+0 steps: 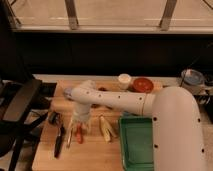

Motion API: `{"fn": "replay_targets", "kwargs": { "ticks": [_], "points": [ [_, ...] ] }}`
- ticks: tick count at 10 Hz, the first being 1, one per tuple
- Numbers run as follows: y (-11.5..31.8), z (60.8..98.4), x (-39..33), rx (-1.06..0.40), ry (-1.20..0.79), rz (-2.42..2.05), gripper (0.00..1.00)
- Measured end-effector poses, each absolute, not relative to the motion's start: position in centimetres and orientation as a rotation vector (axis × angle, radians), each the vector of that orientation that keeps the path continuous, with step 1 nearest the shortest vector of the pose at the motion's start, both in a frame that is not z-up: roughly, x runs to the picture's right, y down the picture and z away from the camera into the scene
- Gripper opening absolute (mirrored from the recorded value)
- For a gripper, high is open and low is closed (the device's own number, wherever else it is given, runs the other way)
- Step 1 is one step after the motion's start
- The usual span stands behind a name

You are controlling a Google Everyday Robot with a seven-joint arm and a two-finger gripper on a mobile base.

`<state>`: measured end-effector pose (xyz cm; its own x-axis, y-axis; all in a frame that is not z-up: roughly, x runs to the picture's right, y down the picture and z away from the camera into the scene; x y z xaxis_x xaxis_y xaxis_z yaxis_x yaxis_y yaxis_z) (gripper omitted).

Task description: Place pepper in table surface

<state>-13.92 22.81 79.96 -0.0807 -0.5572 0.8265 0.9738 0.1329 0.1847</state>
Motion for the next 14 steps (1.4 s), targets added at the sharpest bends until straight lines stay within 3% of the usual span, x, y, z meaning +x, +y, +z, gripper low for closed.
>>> {"fn": "replay_targets", "kwargs": {
  "ticks": [3,9,14],
  "points": [
    [24.0,80.7,-13.1,-0.615,-0.96,-1.355,0.61],
    [23.6,79.1,-13.2,-0.556,-0.992,-1.356,0.03],
    [17.9,74.7,-10.4,-0.444,-0.881,-1.332,0.0]
  ]
}}
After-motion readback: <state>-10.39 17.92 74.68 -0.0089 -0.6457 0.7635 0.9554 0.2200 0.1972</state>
